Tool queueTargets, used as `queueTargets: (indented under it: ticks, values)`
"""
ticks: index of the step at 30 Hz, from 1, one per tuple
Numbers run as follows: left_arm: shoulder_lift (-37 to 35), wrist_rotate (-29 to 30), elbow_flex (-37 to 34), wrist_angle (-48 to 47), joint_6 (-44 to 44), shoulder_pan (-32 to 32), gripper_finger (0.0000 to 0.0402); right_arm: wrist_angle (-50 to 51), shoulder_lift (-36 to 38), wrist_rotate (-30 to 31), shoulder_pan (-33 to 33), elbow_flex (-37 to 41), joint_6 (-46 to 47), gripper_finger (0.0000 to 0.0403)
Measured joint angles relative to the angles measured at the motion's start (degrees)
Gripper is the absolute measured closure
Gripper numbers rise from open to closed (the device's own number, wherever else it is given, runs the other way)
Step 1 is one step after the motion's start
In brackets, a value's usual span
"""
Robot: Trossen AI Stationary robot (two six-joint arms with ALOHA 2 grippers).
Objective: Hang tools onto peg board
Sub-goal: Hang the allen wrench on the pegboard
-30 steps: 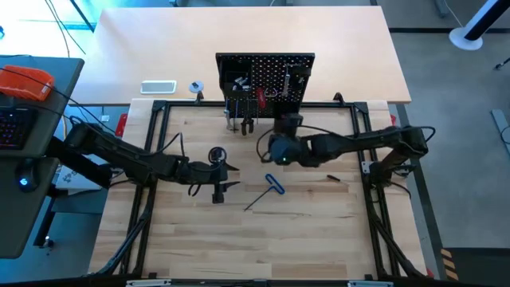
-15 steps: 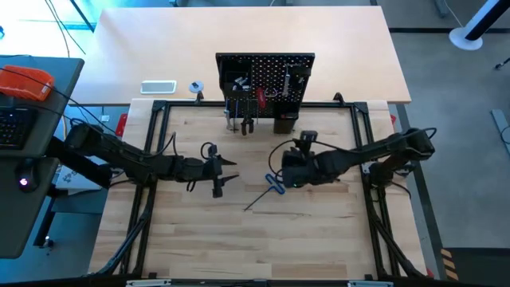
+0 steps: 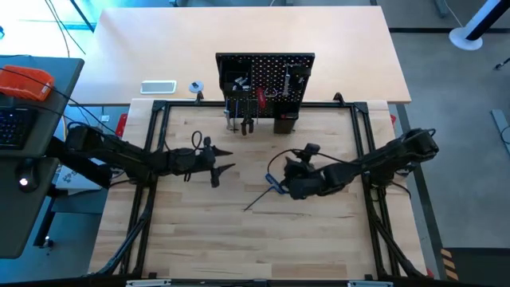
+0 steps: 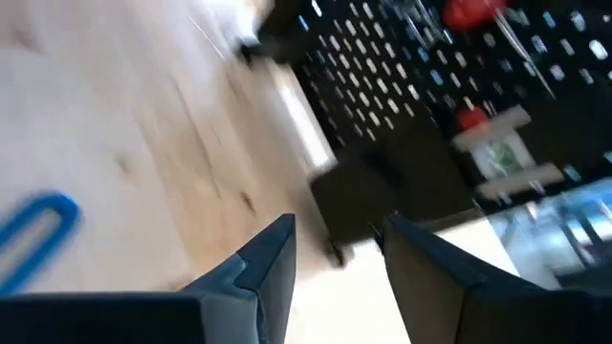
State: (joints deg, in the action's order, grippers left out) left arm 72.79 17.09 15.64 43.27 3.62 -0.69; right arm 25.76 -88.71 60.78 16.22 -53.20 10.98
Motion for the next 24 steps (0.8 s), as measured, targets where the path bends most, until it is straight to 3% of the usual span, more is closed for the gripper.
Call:
queueTargets:
  ticks: [8,12,17,21,24]
  values:
    - [0.0,-2.59,-0.28,-0.03,-2.08,1.97,0.0207,-47.35,0.0,-4.34,-6.08,11.9,-34.97,0.0252]
    - [0.0,-2.68,-0.28,-0.38,-2.55,1.97,0.0207,-64.19,-0.02,-12.8,-12.41,16.26,-44.19,0.0252]
    - [0.07,-2.68,-0.28,-0.56,-2.92,1.91,0.0207,-72.19,-0.02,-25.31,-18.85,16.75,-47.42,0.0252]
    - [0.78,-2.66,-0.28,-0.51,-2.58,1.91,0.0207,-72.37,-0.02,-29.18,-22.19,15.04,-48.27,0.0252]
    - [2.0,-2.66,-0.29,-0.27,-2.96,1.91,0.0207,-72.11,-0.02,-38.52,-25.26,13.97,-43.73,0.0252]
